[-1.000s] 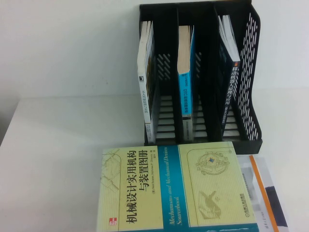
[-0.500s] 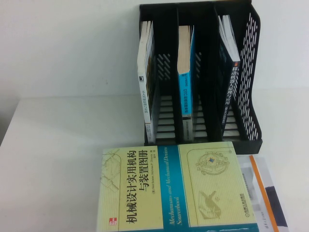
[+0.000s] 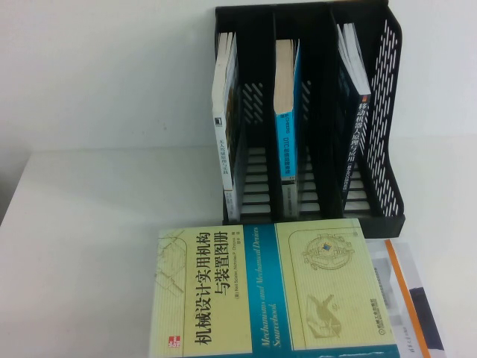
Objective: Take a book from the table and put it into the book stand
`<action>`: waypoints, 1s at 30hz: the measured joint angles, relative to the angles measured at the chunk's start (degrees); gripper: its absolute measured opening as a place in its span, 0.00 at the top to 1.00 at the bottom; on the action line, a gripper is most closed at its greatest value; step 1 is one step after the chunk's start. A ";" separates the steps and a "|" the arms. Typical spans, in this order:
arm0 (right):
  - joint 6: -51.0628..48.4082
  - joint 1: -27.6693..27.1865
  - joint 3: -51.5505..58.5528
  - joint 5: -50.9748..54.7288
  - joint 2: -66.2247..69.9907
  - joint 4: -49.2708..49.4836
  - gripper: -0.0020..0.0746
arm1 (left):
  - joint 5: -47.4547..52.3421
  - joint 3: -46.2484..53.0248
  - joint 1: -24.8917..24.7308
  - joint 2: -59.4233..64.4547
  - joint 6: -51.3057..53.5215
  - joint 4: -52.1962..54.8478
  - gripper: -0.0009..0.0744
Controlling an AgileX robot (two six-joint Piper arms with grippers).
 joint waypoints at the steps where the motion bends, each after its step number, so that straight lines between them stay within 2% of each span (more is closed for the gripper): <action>1: 0.00 0.00 0.00 0.00 0.00 0.00 0.98 | 0.00 0.00 0.00 0.00 0.00 0.00 0.99; 22: 0.00 0.00 0.00 0.00 0.00 0.34 0.98 | -0.68 0.00 0.00 0.00 2.16 2.17 0.99; 26: 0.00 0.00 0.00 -1.61 0.00 0.46 0.98 | -4.56 0.38 0.00 0.00 2.45 2.54 0.99; 30: 0.00 0.00 0.38 -7.87 0.00 0.46 0.98 | -13.43 0.38 0.00 0.00 2.45 1.66 0.99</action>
